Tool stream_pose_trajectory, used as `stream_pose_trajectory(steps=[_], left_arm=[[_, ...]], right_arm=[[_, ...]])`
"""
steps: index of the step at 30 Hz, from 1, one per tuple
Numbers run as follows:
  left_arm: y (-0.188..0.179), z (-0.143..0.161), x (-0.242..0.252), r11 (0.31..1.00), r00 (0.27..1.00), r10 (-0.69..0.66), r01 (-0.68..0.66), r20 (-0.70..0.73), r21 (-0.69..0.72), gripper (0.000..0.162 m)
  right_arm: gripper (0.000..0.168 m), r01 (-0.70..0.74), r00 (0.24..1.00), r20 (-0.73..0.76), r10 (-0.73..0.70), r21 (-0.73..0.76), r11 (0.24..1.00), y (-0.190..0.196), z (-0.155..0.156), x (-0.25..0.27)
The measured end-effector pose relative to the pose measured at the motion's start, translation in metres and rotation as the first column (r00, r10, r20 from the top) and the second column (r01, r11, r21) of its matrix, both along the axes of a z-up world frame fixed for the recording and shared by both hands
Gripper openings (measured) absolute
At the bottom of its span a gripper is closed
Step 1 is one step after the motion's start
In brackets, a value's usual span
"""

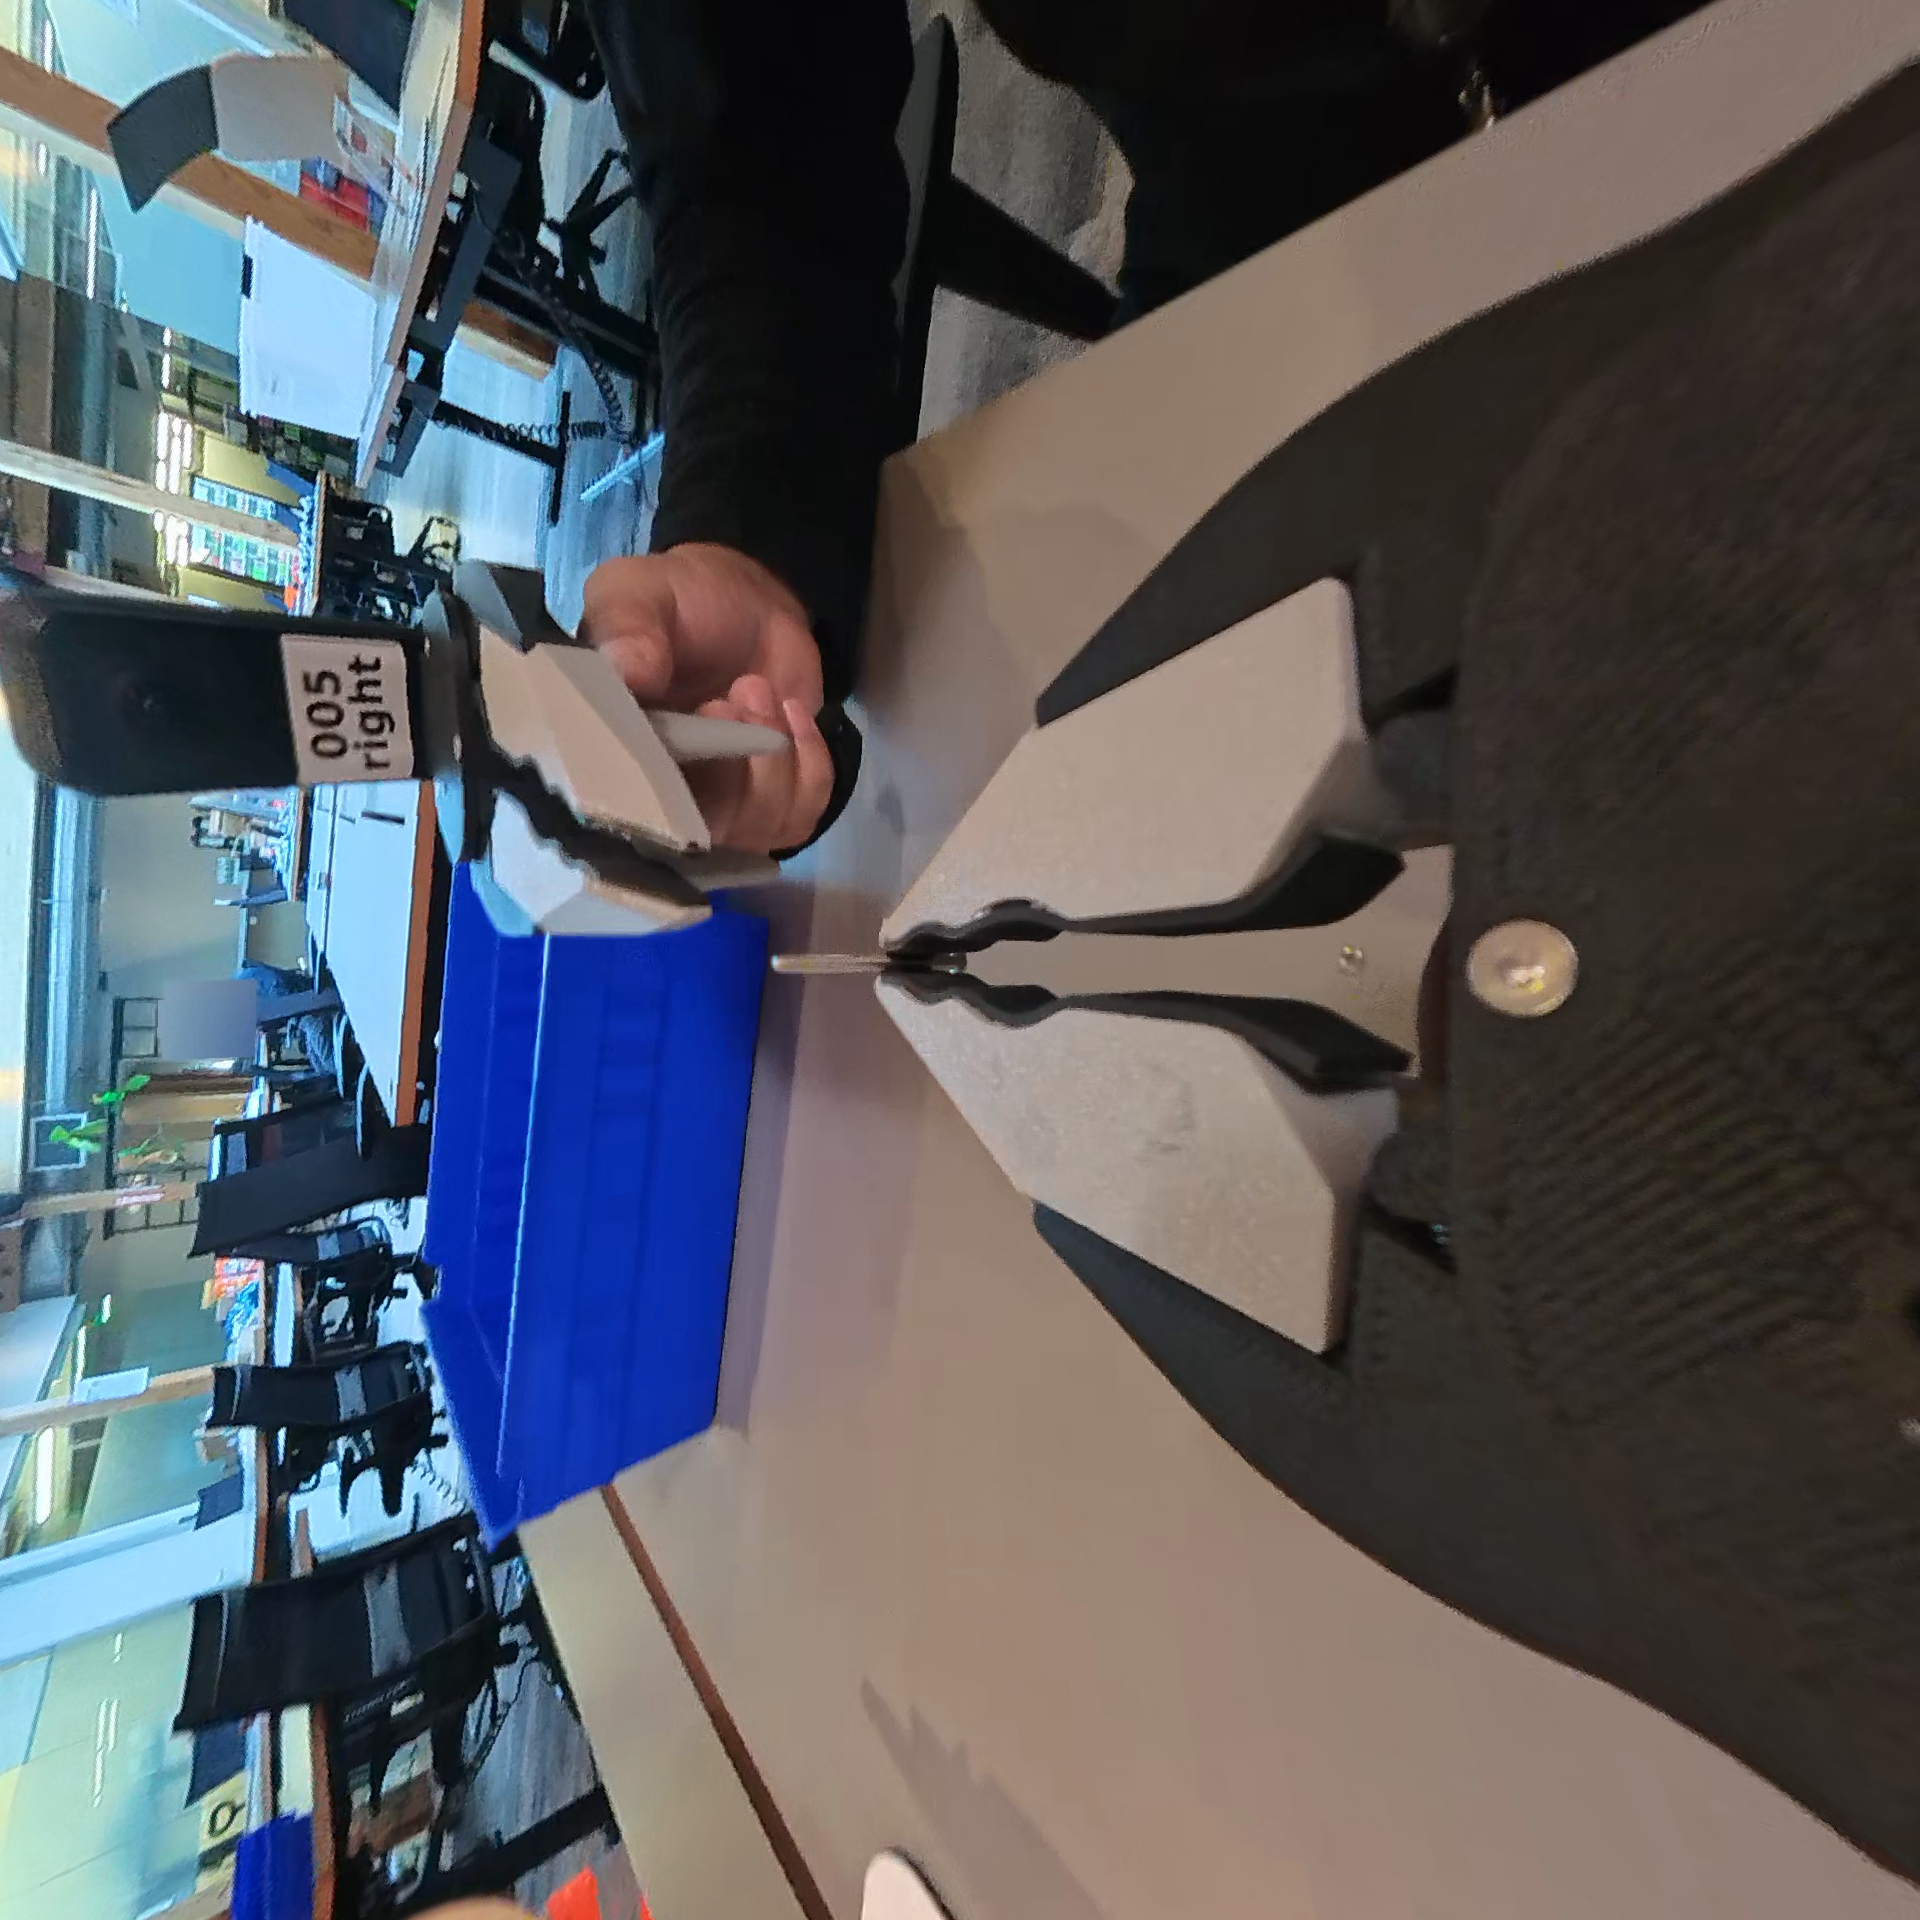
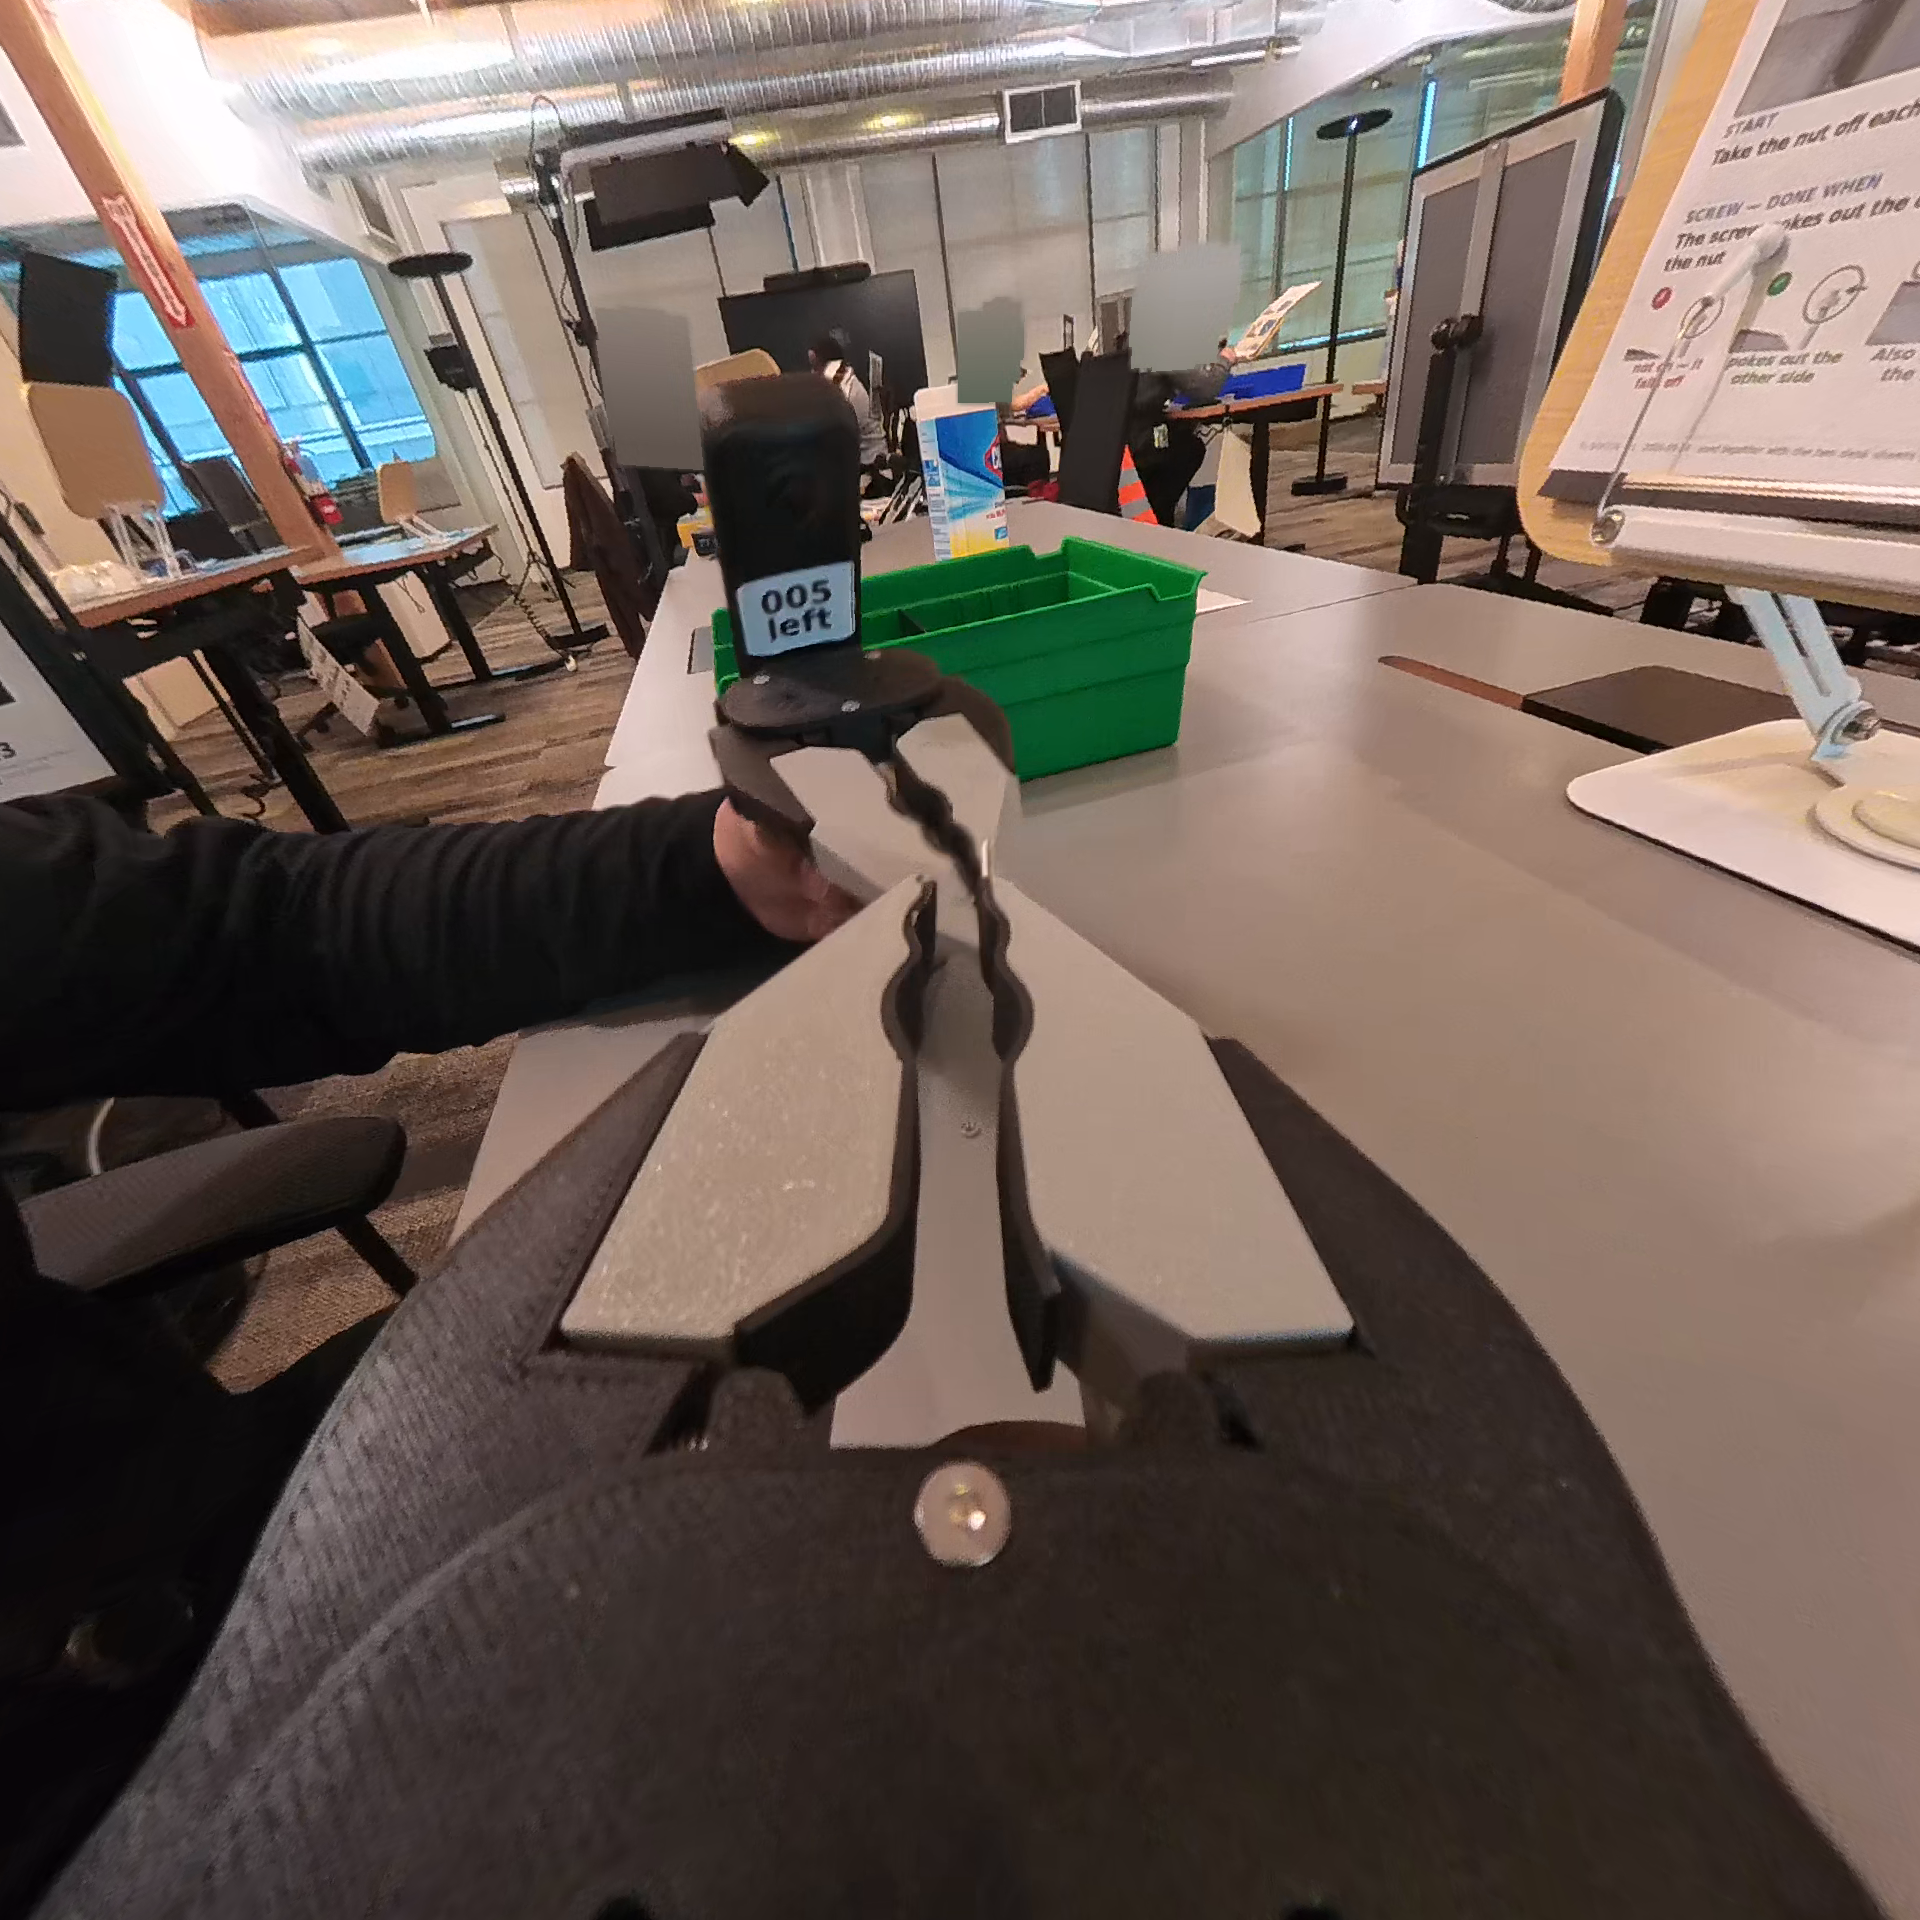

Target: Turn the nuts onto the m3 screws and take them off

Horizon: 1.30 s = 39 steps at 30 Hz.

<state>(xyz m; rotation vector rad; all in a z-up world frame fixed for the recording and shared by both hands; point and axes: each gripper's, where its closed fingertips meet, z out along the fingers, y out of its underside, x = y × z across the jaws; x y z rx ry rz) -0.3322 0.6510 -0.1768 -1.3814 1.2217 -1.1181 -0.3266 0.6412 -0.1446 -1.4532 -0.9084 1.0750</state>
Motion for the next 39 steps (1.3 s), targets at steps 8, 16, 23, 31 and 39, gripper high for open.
stream_pose_trajectory(steps=[8, 16, 23, 31, 39], left_arm=[[0.031, 0.001, -0.033, 0.998, 0.996, 0.063, -0.064, 0.063, 0.006, 0.000], [0.047, 0.011, -0.049, 0.993, 0.983, 0.114, -0.114, 0.143, -0.011, 0.000], [0.057, 0.012, -0.048, 0.985, 0.973, 0.171, -0.169, 0.157, -0.026, 0.000], [0.062, 0.011, -0.048, 0.982, 0.971, 0.187, -0.181, 0.151, -0.053, 0.000], [0.063, 0.008, -0.045, 0.981, 0.973, 0.190, -0.183, 0.129, -0.059, 0.000]], right_arm=[[0.008, -0.078, 0.930, 0.356, 0.090, -0.047, 0.996, 0.001, -0.072, -0.023], [0.012, -0.172, 0.812, 0.557, 0.173, -0.055, 0.984, 0.004, -0.105, -0.046], [0.010, -0.244, 0.752, 0.621, 0.220, -0.047, 0.969, 0.001, -0.120, -0.054], [0.009, -0.257, 0.718, 0.664, 0.208, -0.025, 0.966, 0.005, -0.121, -0.060], [0.005, -0.170, 0.678, 0.718, 0.158, -0.056, 0.984, -0.001, -0.118, -0.059]])
